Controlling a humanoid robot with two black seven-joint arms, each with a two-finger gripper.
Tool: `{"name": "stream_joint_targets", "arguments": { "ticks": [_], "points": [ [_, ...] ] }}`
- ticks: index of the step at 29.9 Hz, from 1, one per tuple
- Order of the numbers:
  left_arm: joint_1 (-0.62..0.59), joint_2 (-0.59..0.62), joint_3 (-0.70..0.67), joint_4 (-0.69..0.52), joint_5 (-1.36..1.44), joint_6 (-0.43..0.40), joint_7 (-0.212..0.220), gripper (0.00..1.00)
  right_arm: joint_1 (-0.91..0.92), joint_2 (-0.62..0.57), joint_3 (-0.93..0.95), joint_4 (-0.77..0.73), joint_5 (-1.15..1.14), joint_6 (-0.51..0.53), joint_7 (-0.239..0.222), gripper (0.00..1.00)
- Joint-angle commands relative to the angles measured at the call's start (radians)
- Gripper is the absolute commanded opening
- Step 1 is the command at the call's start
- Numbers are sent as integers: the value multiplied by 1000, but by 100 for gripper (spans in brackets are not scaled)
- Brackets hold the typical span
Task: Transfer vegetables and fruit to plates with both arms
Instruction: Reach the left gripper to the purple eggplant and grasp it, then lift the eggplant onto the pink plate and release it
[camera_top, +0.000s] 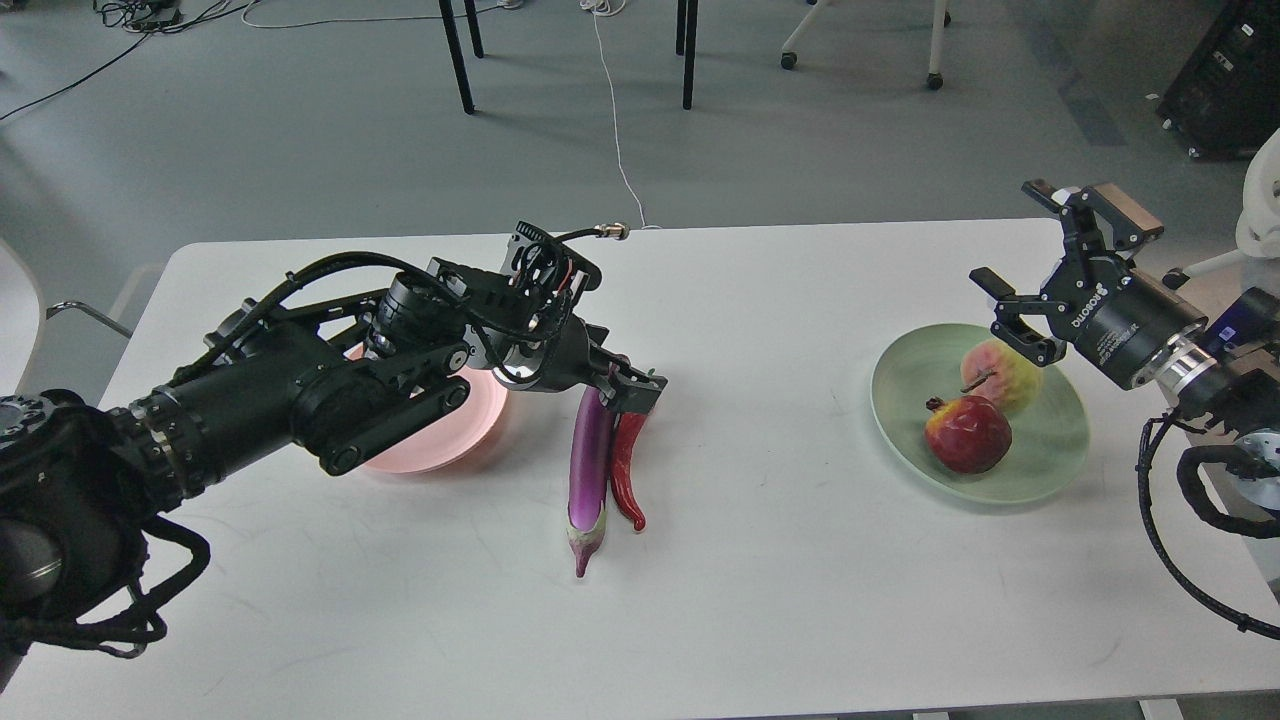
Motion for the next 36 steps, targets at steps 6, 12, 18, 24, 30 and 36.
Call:
{"name": "stream_joint_targets", "arguments": {
  "ticks": [6, 12, 18, 24, 30, 36],
  "points": [
    [58, 1, 0, 23, -10, 0, 10, 95, -9, -1, 0, 0, -2, -2, 0, 98],
    [59, 6, 0, 23, -91, 0, 33, 76, -10, -1, 0, 0, -4, -3, 0, 98],
    [61, 2, 0, 23, -98, 0, 37, 44, -10, -1, -1, -1, -13, -3, 0, 98],
    [61, 4, -2, 23, -99, 0, 62, 19, -13, -1, -1, -1, -25, -5, 0, 98],
    [59, 2, -2, 23, -99, 0, 64, 15, -13, 2, 0, -1, -25, -20, 0, 98],
    [48, 15, -5, 18, -111, 0, 64, 14, -15, 2, 0, -1, -25, -23, 0, 98]
  ]
}}
